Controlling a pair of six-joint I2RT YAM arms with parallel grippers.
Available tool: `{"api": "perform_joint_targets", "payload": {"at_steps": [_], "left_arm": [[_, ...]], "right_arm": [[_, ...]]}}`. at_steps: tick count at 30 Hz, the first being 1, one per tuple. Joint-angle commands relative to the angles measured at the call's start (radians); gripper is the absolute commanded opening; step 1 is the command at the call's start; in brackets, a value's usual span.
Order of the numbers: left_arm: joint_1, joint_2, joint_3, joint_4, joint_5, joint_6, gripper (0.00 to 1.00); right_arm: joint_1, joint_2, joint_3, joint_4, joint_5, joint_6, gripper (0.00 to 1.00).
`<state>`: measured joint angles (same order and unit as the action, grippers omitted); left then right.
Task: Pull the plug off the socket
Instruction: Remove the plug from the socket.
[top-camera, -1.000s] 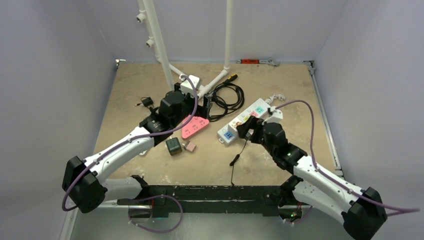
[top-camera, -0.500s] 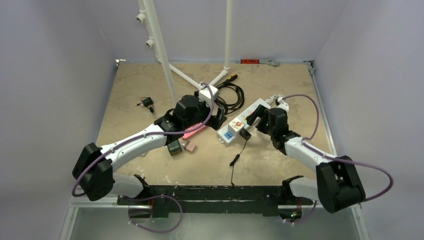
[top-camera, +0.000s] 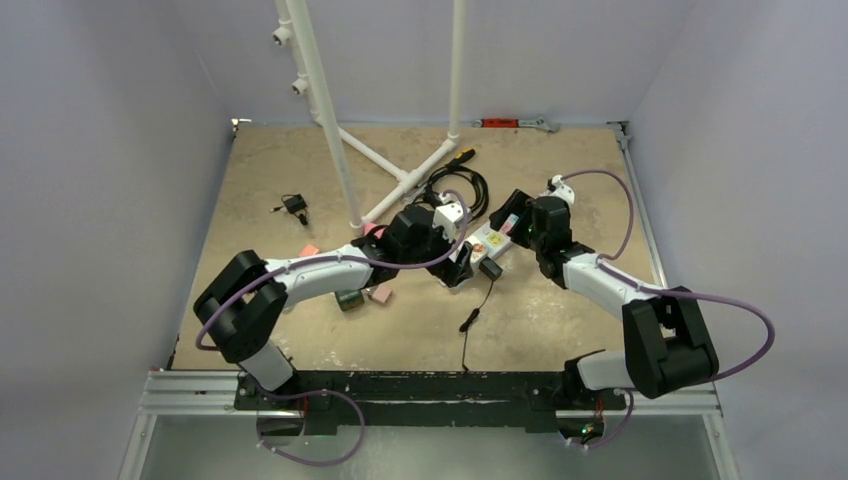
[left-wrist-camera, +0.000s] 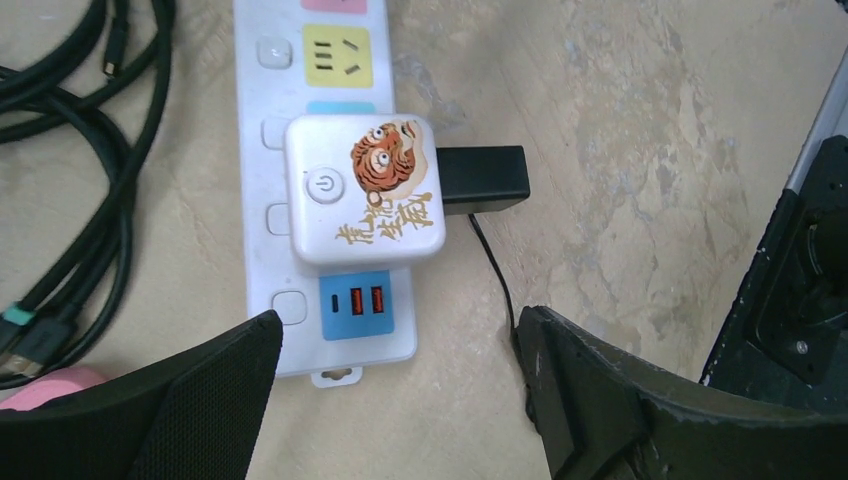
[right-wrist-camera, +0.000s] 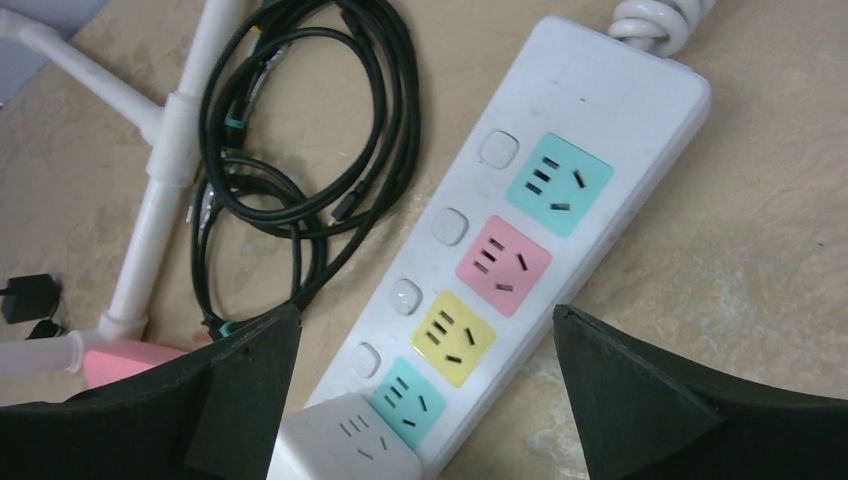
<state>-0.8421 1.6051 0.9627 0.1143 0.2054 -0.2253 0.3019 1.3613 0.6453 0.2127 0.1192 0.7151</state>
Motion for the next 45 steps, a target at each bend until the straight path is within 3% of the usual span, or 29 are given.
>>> {"api": "perform_joint_targets", "payload": {"at_steps": [1,8,16,28,32,37,45], "left_arm": [[-0.015,0.04,0.066,0.082,0.083,-0.015,0.87],[-0.025,0.121,0.143,0.06,0.027,0.006,0.87],[-0.03,0.226,0.233,0.032,0.072,0.013,0.84],[-0.127,0.224,0.223,0.02,0.115,0.007,0.83],[-0.137,0.2,0.22,-0.011,0.04,0.006,0.83],[-0.134,0.131,0.203,-0.059,-0.12,-0.002,0.85],[-0.104,0.015,0.164,-0.063,-0.177,-0.018,0.91]], "right_arm": [[-0.003,-0.02,0.017,-0.046,0.082,0.004,0.99],[-0.022,0.071,0.065,-0.041,0.051,-0.016,0.99],[-0.023,0.162,0.14,-0.031,-0.005,-0.063,0.96],[-0.024,0.203,0.14,0.008,-0.068,-0.174,0.9],[-0.023,0.213,0.122,0.037,-0.117,-0.181,0.89],[-0.023,0.165,0.104,0.001,-0.096,-0.139,0.9],[-0.062,-0.083,0.045,-0.168,0.104,-0.078,0.98]]}}
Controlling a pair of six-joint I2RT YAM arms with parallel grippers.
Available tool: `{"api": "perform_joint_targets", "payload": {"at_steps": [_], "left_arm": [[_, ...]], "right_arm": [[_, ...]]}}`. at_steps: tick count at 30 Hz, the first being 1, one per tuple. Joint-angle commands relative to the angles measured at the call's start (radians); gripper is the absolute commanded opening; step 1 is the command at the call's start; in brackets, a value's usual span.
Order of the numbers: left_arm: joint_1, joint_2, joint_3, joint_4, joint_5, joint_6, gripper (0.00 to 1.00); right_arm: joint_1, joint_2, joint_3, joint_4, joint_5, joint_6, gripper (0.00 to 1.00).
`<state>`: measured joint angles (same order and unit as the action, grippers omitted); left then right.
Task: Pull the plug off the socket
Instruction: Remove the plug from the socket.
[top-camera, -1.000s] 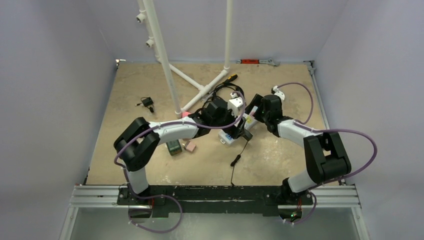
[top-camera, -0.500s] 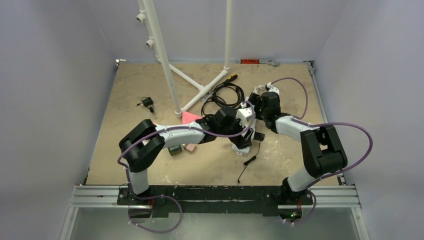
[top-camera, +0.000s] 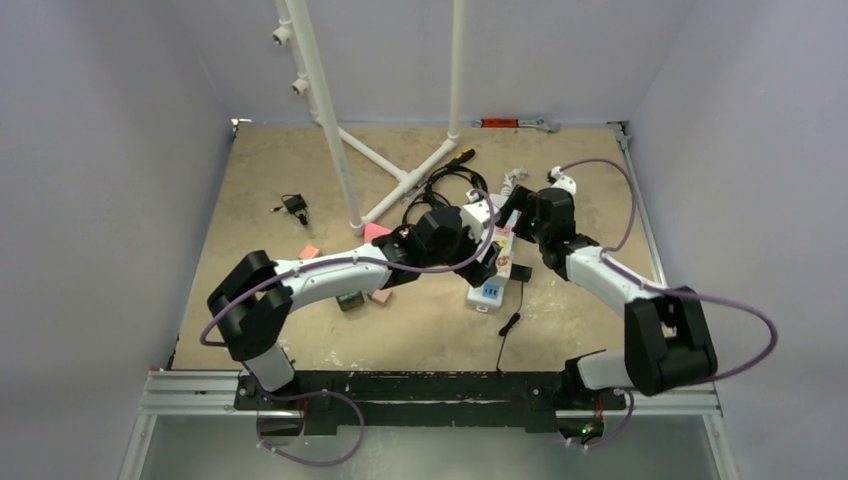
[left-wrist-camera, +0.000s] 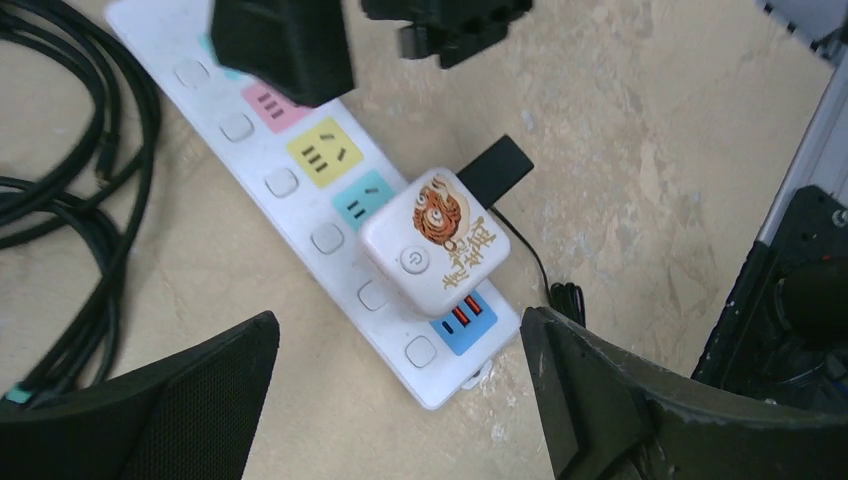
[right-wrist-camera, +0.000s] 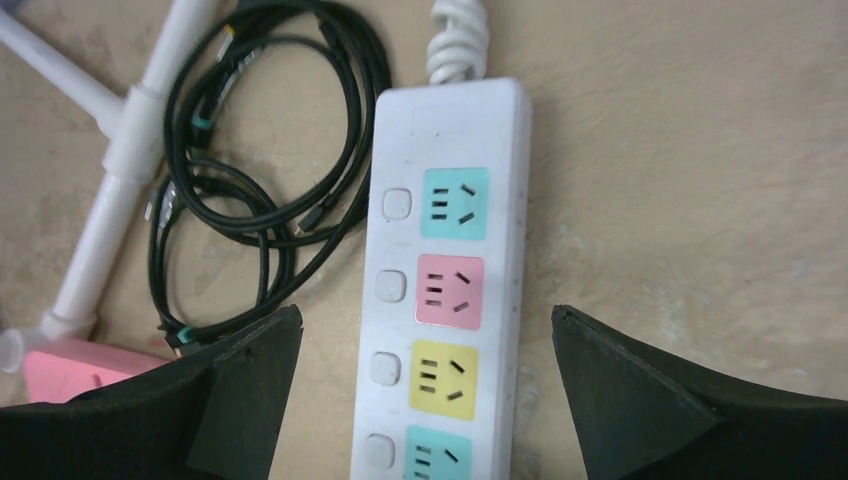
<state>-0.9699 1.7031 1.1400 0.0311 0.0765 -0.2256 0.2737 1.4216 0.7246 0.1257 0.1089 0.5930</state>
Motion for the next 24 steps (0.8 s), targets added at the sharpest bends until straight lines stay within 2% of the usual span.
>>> {"api": "perform_joint_targets", "payload": {"at_steps": [1,5,11,24], "left_arm": [[0.032,-0.089,-0.016,0.021,-0.047,-0.027,0.92],[0.036,-0.084,-0.026,0.042,0.007,-0.054,0.92],[0.036,-0.051,-0.032,0.072,0.095,-0.126,0.92],[0.036,0.014,-0.008,0.052,0.124,-0.114,0.92]], "right_arm": [[-0.046,-0.186,-0.057,-0.102,0.126,0.056,0.98],[-0.058,-0.347,-0.161,-0.167,0.12,0.137,0.99],[-0.058,-0.45,-0.225,-0.242,0.119,0.2,0.99],[-0.054,-0.354,-0.25,-0.134,-0.1,0.175,0.99]]}}
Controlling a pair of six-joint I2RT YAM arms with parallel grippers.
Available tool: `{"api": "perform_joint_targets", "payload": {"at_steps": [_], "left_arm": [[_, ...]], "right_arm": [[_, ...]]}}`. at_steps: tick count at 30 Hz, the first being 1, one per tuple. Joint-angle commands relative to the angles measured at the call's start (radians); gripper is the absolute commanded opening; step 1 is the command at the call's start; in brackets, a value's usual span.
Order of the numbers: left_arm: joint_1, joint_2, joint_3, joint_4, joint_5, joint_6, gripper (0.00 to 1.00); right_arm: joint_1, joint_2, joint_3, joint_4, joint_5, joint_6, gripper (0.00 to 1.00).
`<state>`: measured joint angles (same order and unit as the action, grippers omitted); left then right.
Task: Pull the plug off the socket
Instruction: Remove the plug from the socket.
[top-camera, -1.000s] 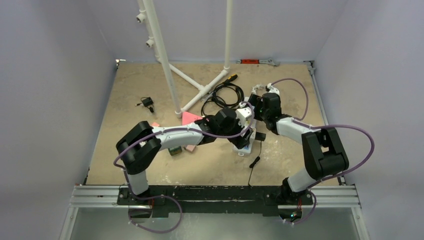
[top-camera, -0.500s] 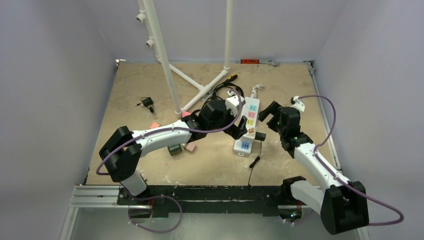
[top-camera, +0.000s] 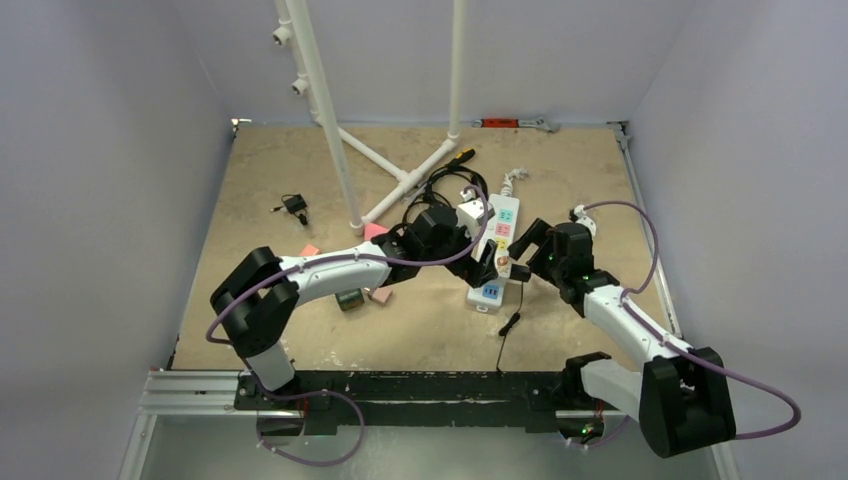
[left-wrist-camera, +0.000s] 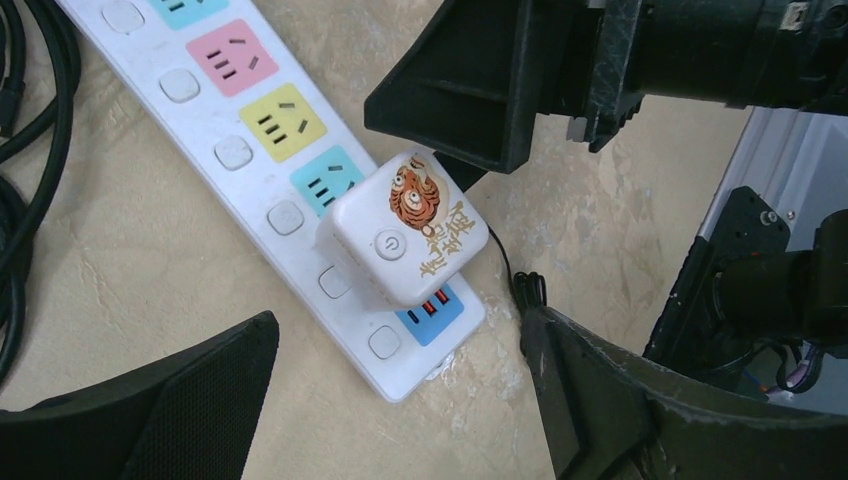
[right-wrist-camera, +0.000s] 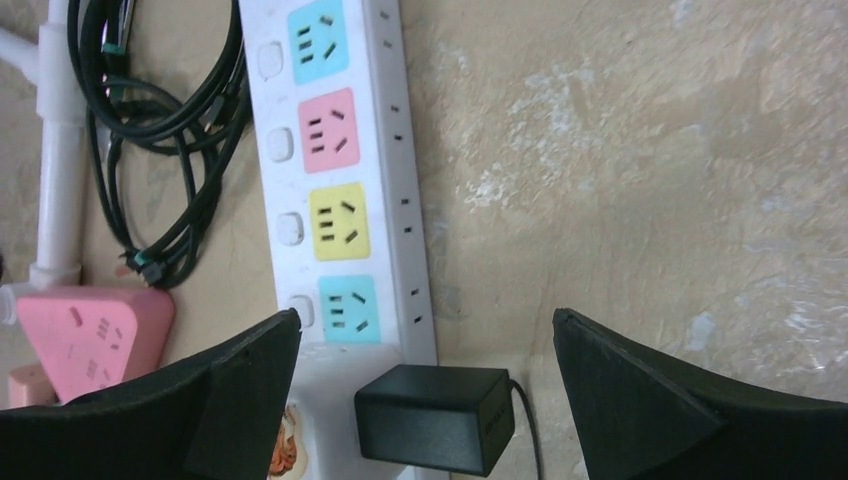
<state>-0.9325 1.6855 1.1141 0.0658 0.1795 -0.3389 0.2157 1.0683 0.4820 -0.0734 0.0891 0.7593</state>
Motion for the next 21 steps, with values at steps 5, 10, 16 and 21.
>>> {"api": "perform_joint_targets", "payload": {"at_steps": [5,10,16,21], "left_arm": [[-0.002,0.05,0.024,0.017,0.024,0.005,0.92],[0.001,0.071,0.038,-0.001,0.022,0.013,0.92],[0.015,0.09,0.053,-0.027,0.004,0.025,0.92],[0.02,0.103,0.076,-0.064,-0.052,0.073,0.91]], "right_arm": [[0.021,0.006,-0.027,0.133,-0.15,0.037,0.95],[0.078,0.04,-0.004,0.167,-0.16,0.074,0.91],[0.228,0.058,0.035,0.185,-0.095,0.163,0.9],[0.257,0.041,0.03,0.186,-0.038,0.196,0.9]]}}
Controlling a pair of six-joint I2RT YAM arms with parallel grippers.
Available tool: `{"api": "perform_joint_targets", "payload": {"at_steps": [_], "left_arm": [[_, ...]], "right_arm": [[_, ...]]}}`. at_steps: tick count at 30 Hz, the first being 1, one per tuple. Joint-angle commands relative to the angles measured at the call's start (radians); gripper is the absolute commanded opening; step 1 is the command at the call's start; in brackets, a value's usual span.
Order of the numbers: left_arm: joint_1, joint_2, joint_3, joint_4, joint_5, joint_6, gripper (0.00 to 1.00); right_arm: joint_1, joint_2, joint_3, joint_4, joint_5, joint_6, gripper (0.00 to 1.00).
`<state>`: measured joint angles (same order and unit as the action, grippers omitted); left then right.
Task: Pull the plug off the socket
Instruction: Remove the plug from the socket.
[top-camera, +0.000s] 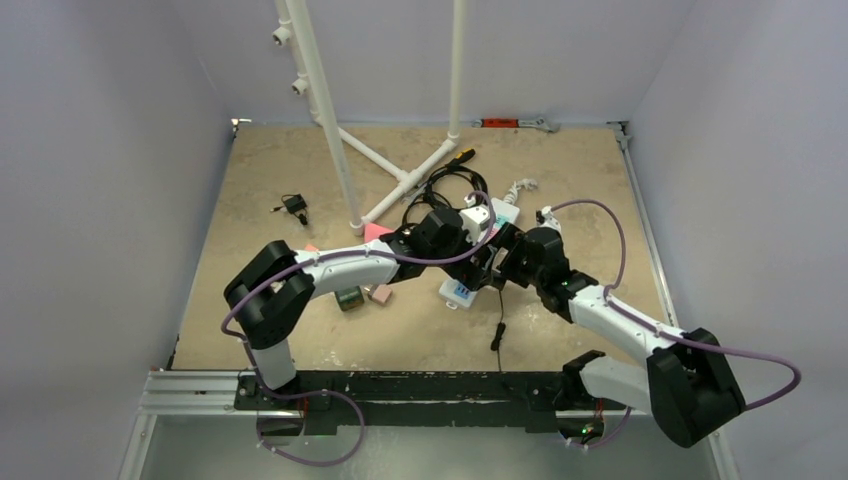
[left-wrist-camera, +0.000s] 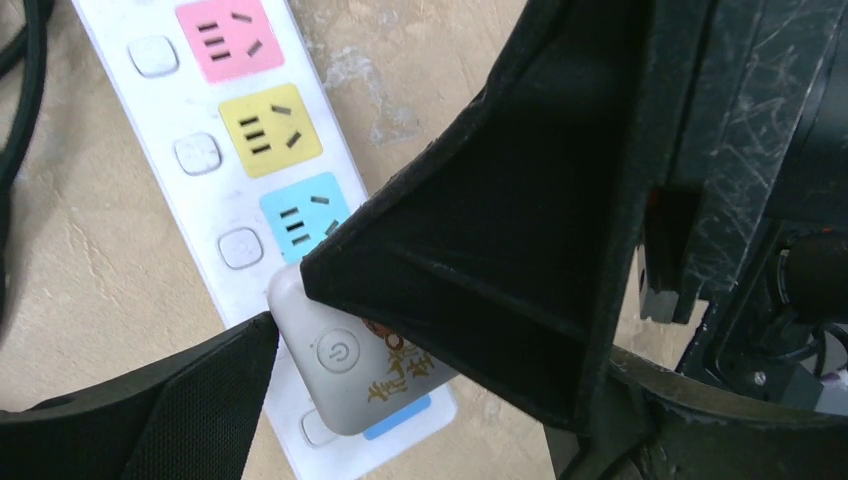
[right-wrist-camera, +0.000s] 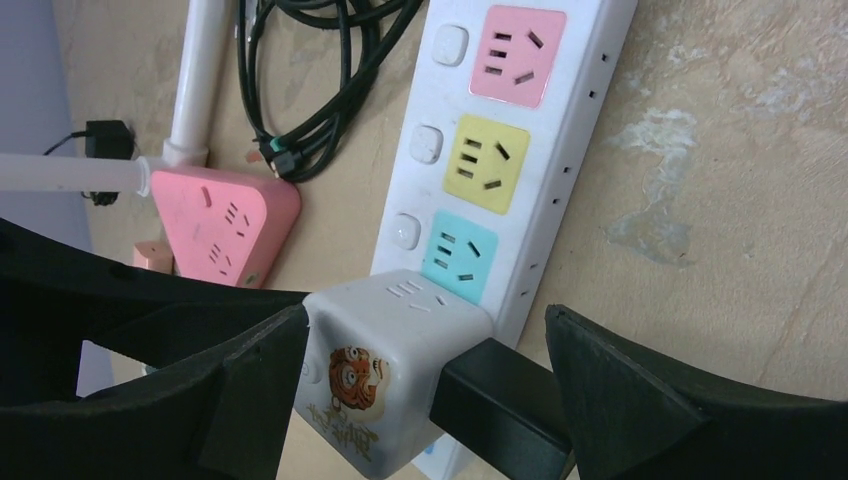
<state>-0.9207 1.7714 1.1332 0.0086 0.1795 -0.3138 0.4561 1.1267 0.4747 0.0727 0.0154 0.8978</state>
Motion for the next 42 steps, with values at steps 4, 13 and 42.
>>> {"api": "perform_joint_targets", "payload": {"at_steps": [4,13,42], "left_arm": [[0.008,0.031,0.081,-0.069,-0.059,0.079,0.85],[0.008,0.068,0.119,-0.127,-0.022,0.097,0.79],[0.003,0.054,0.189,-0.39,-0.078,0.401,0.12]], "right_arm": [[0.017,-0.056,0.045,-0.013,0.069,0.052,0.93],[-0.012,-0.085,0.059,-0.098,0.156,-0.02,0.97],[-0.079,-0.252,-0.06,-0.099,0.114,-0.195,0.97]]}}
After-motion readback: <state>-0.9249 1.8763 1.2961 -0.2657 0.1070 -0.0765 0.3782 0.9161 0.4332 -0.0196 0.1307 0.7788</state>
